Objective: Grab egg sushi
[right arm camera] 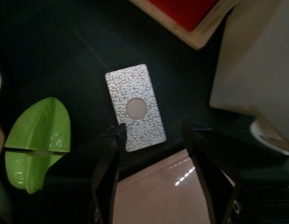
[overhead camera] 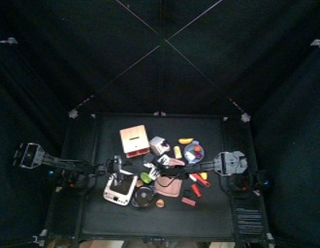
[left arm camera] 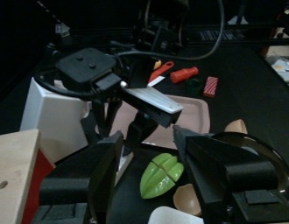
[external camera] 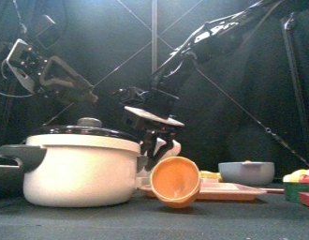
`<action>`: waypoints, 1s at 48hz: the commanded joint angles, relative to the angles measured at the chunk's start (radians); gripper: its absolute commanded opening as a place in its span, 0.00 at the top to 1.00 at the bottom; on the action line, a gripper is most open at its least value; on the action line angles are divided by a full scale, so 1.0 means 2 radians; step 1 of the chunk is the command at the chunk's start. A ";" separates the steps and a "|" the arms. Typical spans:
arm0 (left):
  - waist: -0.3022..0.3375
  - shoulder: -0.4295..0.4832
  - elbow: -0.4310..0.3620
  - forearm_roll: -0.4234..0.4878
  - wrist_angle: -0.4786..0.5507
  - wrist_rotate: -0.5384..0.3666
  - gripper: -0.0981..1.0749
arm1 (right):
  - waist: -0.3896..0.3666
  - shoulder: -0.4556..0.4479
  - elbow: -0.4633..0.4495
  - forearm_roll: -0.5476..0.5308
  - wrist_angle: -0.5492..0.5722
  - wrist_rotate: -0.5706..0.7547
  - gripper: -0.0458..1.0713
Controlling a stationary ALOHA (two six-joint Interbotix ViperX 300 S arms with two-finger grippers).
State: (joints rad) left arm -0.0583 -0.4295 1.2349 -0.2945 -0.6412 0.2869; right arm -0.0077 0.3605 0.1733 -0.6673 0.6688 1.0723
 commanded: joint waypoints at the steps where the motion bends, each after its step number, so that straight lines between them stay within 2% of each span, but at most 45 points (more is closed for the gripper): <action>1: -0.001 -0.001 -0.005 -0.001 -0.002 0.000 0.18 | 0.013 -0.044 -0.012 -0.002 0.015 0.002 0.18; 13: -0.002 0.000 -0.005 -0.001 -0.002 0.000 0.18 | 0.047 -0.092 0.003 0.007 0.057 0.008 0.19; 25: -0.004 -0.001 -0.002 -0.002 -0.002 -0.002 0.18 | 0.062 -0.124 0.048 0.022 0.092 0.023 0.19; 37: -0.005 -0.001 -0.002 -0.009 -0.002 -0.001 0.18 | 0.067 -0.164 0.120 -0.005 0.091 0.129 0.19; 48: -0.005 0.000 -0.002 -0.009 -0.002 -0.001 0.18 | 0.061 -0.171 0.170 -0.056 0.094 0.234 0.19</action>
State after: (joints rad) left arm -0.0660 -0.4295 1.2410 -0.3114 -0.6412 0.2838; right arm 0.1243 0.0568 0.5016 -0.7440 0.8544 1.4972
